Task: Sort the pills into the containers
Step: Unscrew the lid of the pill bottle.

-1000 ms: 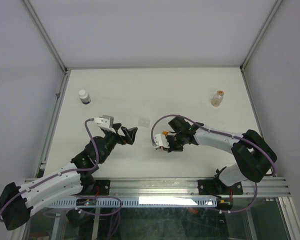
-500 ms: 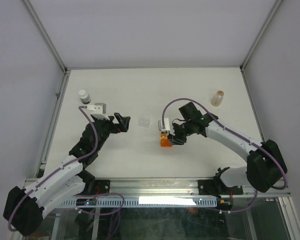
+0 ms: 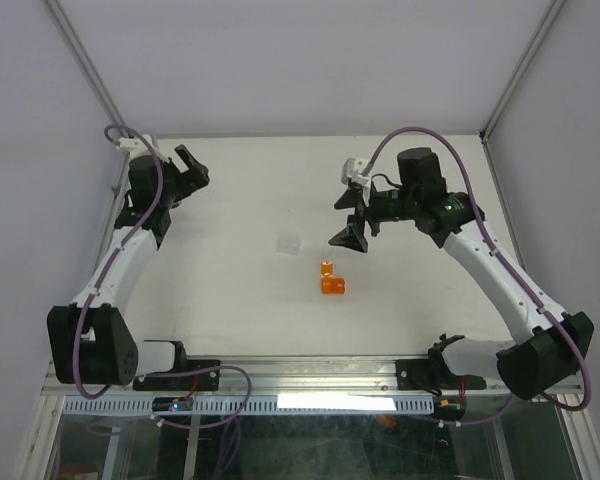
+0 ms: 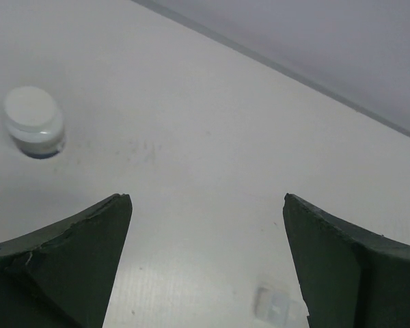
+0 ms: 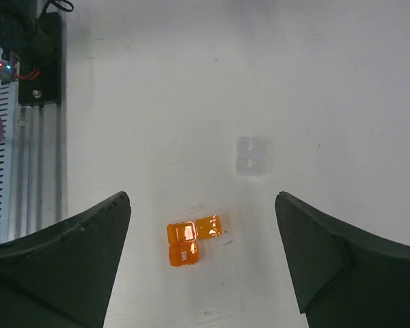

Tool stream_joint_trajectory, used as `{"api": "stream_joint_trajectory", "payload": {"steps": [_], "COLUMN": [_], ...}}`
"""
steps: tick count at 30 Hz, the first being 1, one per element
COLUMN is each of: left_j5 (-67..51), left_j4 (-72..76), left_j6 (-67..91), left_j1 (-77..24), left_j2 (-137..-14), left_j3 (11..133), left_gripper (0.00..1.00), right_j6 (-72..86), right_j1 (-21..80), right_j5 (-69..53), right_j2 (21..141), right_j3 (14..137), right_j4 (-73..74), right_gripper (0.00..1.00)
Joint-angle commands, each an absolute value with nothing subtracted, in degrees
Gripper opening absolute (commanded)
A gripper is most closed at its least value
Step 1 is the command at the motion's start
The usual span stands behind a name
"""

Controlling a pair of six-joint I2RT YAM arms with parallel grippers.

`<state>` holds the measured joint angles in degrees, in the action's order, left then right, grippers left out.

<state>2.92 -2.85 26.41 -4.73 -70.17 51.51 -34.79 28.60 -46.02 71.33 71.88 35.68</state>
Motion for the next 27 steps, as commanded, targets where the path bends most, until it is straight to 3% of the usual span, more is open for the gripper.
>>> {"api": "stream_joint_trajectory", "payload": {"steps": [1, 6, 17, 27], "left_j5": [5.8, 2.2, -2.0, -2.1], "left_j4": [-12.4, -17.6, -23.8, -25.7], "left_j6": [19.7, 16.6, 9.4, 10.3], "left_j1": [2.0, 8.6, 11.5, 11.8], "left_j2": [-77.6, -86.8, -102.4, -112.6], "left_j3": [62.3, 70.7, 80.2, 87.0], "left_gripper": [0.96, 0.98, 0.99, 0.90], "right_j6": [-26.5, -25.7, -26.1, -26.5], "right_j1": [22.8, 22.1, 22.0, 22.0], "right_j5": [-57.7, -59.5, -58.7, -59.4], "right_j2": [73.1, 71.3, 71.2, 72.3], "right_j3": [68.7, 64.1, 62.3, 62.1], "right_j4": [32.2, 28.8, 27.9, 28.0], "right_gripper": [0.90, 0.89, 0.89, 0.89]}}
